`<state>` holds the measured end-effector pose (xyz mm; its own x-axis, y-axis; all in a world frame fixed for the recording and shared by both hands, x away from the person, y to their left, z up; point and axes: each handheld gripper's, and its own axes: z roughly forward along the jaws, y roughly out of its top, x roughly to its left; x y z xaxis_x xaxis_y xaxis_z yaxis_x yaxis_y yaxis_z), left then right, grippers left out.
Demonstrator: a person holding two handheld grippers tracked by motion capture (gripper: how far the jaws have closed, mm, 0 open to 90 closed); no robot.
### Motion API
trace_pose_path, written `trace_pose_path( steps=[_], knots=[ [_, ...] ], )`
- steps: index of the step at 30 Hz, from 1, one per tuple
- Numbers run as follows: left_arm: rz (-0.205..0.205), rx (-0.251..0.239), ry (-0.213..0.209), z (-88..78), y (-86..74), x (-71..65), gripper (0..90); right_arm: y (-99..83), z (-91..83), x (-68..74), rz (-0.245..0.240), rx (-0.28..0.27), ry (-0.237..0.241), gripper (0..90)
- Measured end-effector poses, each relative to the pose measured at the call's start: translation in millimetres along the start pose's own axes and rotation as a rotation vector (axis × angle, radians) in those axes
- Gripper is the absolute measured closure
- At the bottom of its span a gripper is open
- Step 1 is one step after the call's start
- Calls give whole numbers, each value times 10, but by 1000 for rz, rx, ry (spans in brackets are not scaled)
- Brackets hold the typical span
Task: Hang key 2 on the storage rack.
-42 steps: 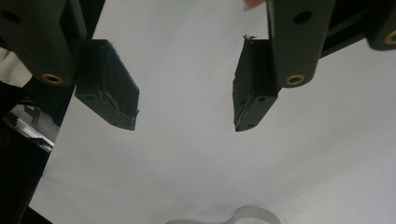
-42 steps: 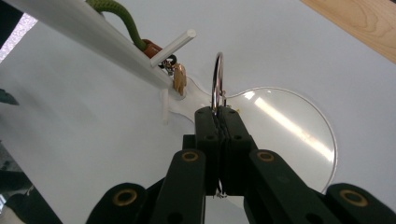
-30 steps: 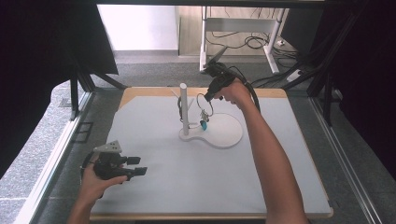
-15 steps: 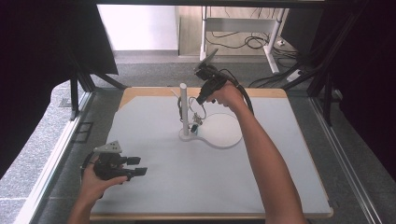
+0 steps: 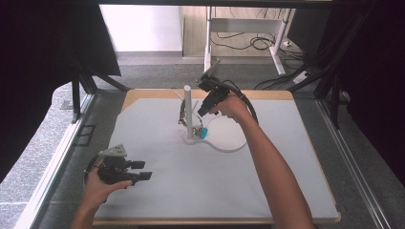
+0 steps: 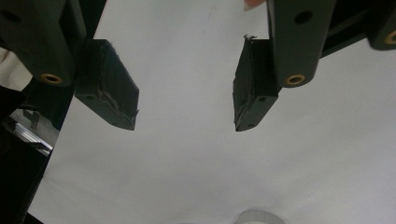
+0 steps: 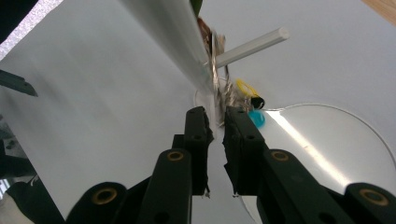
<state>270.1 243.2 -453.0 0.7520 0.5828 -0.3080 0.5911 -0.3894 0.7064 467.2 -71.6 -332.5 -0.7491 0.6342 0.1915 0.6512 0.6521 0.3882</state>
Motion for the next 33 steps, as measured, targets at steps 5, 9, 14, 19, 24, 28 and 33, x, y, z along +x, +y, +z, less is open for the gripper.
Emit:
trace_pose_path(
  steps=[5, 9, 14, 19, 24, 28, 33],
  knots=[
    [-4, 4, 2, 18, 2, -6, 410, -122, -96, 12, -11, -29, -1, 706],
    [-1, 10, 2, 37, 14, -19, 410, -259, -193, 24, -21, -65, -18, 632],
    [1, 18, 3, 58, 23, -24, 409, -410, -281, 7, -8, -97, -30, 591],
    [3, 26, 6, 75, 29, -20, 409, -687, -389, -54, -2, -139, -38, 553],
    [0, 31, 7, 98, 31, -24, 409, -1024, -408, -32, -25, -183, -31, 532],
    [2, 32, 6, 109, 32, -26, 409, -1268, -387, -23, -32, -213, -26, 522],
    [-5, 43, 5, 155, 23, -13, 408, -1840, -319, -14, -32, -288, -24, 512]
  ],
)
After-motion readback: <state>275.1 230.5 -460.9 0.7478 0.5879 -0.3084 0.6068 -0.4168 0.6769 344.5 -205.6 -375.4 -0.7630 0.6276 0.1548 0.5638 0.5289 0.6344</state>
